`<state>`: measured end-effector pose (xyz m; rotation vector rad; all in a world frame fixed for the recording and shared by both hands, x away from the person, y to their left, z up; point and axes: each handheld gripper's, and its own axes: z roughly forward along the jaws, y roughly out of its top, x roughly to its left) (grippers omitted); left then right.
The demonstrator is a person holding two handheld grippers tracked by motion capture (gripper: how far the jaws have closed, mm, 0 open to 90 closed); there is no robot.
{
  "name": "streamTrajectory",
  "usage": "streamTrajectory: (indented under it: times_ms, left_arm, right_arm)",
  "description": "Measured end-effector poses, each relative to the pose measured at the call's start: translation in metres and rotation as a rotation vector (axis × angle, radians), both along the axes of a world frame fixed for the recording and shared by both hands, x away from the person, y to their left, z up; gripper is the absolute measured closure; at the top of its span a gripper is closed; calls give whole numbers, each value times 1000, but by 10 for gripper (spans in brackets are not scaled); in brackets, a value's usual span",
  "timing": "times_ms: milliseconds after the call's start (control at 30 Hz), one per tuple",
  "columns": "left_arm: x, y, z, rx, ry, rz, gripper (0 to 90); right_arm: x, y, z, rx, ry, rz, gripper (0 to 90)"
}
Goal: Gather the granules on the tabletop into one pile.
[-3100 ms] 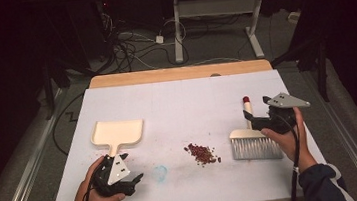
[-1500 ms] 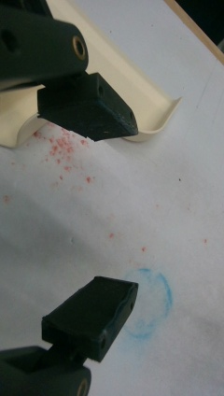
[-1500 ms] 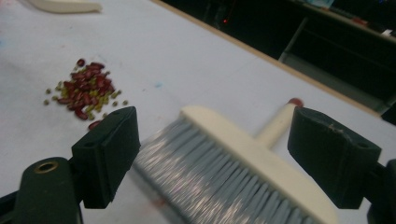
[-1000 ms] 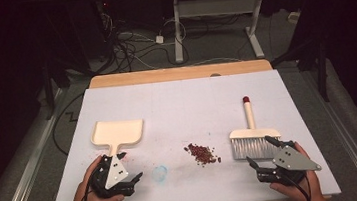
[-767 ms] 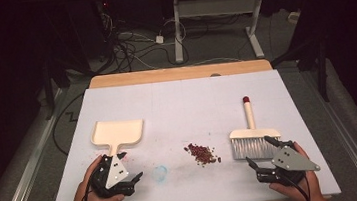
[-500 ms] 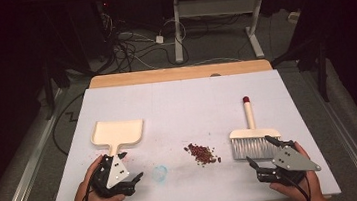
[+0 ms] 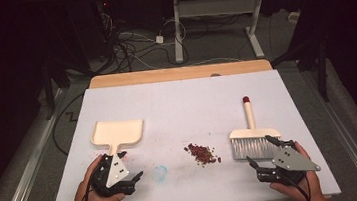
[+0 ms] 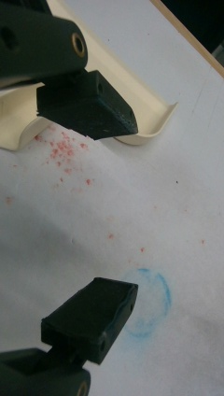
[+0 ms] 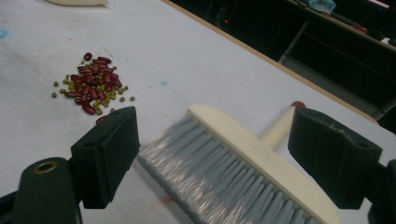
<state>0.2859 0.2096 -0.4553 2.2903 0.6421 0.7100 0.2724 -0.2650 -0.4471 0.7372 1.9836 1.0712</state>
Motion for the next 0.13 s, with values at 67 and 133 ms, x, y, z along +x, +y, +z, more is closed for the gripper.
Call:
streamTrajectory:
  times_ms: [67, 133]
  left_arm:
    - [1, 0, 0, -4, 1, 0, 203]
    - [3, 0, 0, -9, -2, 2, 203]
  right_arm:
    - [1, -1, 0, 3, 1, -4, 171]
    - [2, -3, 0, 4, 0, -9, 171]
